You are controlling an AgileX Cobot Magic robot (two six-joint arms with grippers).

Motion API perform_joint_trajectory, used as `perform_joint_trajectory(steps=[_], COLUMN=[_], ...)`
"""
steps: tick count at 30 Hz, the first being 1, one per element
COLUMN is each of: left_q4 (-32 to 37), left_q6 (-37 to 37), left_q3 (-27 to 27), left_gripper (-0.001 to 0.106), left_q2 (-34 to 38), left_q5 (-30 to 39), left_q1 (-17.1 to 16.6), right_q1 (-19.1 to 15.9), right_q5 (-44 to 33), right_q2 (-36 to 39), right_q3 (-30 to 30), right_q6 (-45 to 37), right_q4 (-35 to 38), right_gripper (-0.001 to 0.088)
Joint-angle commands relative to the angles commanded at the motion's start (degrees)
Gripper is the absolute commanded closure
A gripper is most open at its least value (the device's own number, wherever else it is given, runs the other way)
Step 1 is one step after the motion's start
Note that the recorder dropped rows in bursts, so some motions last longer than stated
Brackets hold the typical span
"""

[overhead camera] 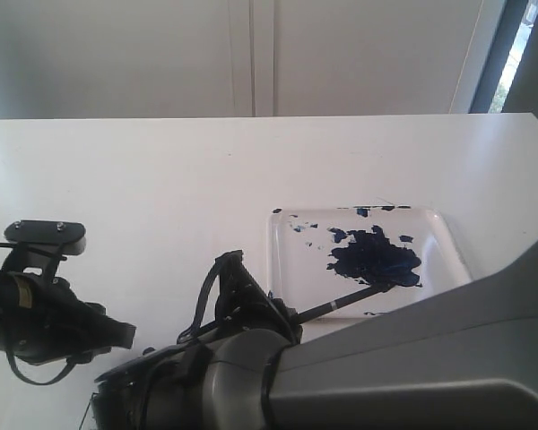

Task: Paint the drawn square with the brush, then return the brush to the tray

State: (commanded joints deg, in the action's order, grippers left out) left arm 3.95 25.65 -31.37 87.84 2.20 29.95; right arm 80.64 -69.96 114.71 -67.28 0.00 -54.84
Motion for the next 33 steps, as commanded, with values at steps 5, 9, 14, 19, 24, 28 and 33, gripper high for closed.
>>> perform_joint_trajectory(steps=[5, 9, 14, 19, 24, 28, 33], left_q4=[0.00, 0.00, 0.00, -0.10, -0.10, -0.10, -0.23], left_q6=[0.00, 0.15, 0.41, 1.45, 1.57, 1.68, 1.77], left_q3=[0.00, -0.11, -0.11, -0.11, -0.11, -0.11, -0.11], left_gripper=[0.057, 0.057, 0.057, 0.057, 0.057, 0.057, 0.057], left_q2=[5.44, 8.06, 8.82, 8.82, 8.82, 8.82, 8.82], left_q5=[0.00, 0.37, 1.41, 1.43, 1.78, 1.92, 2.15], left_q1=[0.00, 0.00, 0.00, 0.00, 0.00, 0.00, 0.00], right_q1=[0.88, 3.06, 4.90, 5.96, 7.61, 9.23, 9.74], right_q5=[0.00, 0.00, 0.00, 0.00, 0.00, 0.00, 0.00], right_q2=[0.00, 0.00, 0.00, 0.00, 0.00, 0.00, 0.00], right_q3=[0.00, -0.10, -0.10, -0.10, -0.21, -0.21, -0.21], right_q6=[0.00, 0.00, 0.00, 0.00, -0.31, -0.91, -1.31], right_q4=[-0.48, -0.60, -1.95, -2.16, -2.16, -2.16, -2.04], right_gripper=[0.0868, 0.0868, 0.0868, 0.0868, 0.0868, 0.0868, 0.0868])
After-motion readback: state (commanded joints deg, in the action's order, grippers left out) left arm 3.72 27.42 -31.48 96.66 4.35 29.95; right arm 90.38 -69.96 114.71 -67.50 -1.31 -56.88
